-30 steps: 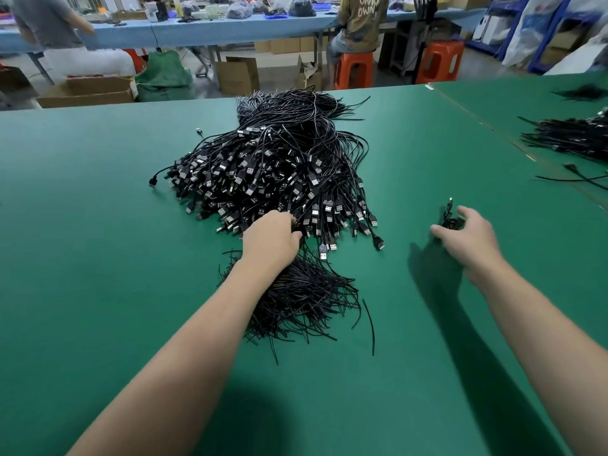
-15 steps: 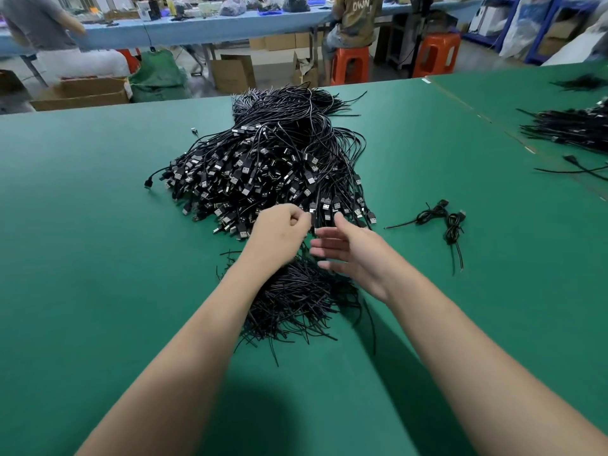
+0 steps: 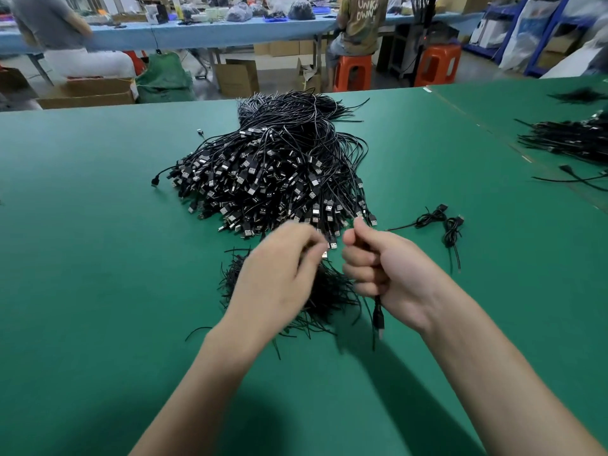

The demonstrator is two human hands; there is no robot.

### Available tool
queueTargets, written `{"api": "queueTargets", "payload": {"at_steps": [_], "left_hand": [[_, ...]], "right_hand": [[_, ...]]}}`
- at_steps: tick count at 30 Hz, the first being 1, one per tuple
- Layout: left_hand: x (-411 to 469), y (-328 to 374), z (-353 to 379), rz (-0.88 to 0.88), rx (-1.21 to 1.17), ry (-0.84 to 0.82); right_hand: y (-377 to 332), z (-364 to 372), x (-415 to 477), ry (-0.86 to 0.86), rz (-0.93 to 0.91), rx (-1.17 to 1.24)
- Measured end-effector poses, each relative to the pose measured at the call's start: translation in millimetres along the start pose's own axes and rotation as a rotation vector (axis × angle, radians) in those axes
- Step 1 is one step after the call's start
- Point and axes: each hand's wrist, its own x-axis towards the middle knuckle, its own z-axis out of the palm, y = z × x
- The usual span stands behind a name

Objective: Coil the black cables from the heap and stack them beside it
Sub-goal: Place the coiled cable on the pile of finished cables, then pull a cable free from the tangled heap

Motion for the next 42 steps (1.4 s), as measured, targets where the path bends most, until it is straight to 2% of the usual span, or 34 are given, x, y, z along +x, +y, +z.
{"api": "queueTargets", "payload": {"at_steps": [4, 8, 11, 14, 16, 19, 23, 26, 28, 30, 32, 34, 36, 40, 42], "left_hand": [[17.7, -5.8, 6.0, 0.332, 0.049, -0.019], [20.3, -5.8, 8.6, 0.418, -0.037, -0.010], [17.2, -9.4, 1.5, 0.433, -0.016, 0.074], [9.5, -2.7, 3.2, 0.401, 0.076, 0.033], [-3.2, 5.7, 12.2, 0.380, 0.050, -0.039], [-27.2, 9.8, 25.6, 0.263, -0.054, -0.113], [-46.7, 7.1, 25.8, 0.154, -0.121, -0.105], [-47.9, 11.9, 14.1, 0.170, -0.080, -0.045], [-46.9, 14.9, 5.2, 0.217, -0.022, -0.029], [-43.8, 14.9, -2.9, 0.265, 0.043, -0.005], [-40.1, 12.6, -11.3, 0.280, 0.041, 0.049], [-33.3, 8.5, -20.6, 0.266, -0.015, 0.079], [-26.0, 6.1, -27.5, 0.253, -0.087, 0.063], [-16.5, 4.3, -26.0, 0.178, -0.401, -0.018], [-13.9, 3.6, -18.9, 0.089, -0.563, -0.038]], "right_hand": [[3.0, 12.8, -37.2, -0.226, 0.017, -0.132], [9.9, 8.6, -64.3, -0.423, 0.057, -0.182], [22.2, -2.1, -75.5, -0.376, 0.092, -0.347], [22.9, -5.5, -78.9, -0.383, 0.053, -0.248], [13.5, -1.8, -76.5, -0.383, -0.066, -0.132], [-0.6, 9.8, -70.2, -0.251, -0.289, -0.183], [1.0, 23.9, -60.2, -0.107, -0.540, -0.288], [4.3, 28.4, -49.0, -0.069, -0.681, -0.355], [7.1, 28.0, -41.4, -0.036, -0.768, -0.498], [13.1, 23.7, -34.4, 0.118, -0.863, -0.870], [20.5, 18.1, -30.2, 0.194, -0.804, -1.151], [25.4, 13.3, -30.2, 0.153, -0.661, -1.159], [30.1, 11.6, -32.6, 0.045, -0.503, -0.999], [33.8, 8.2, -44.0, -0.372, -0.124, -0.520], [30.7, 5.3, -48.9, -0.531, -0.056, -0.250]]}}
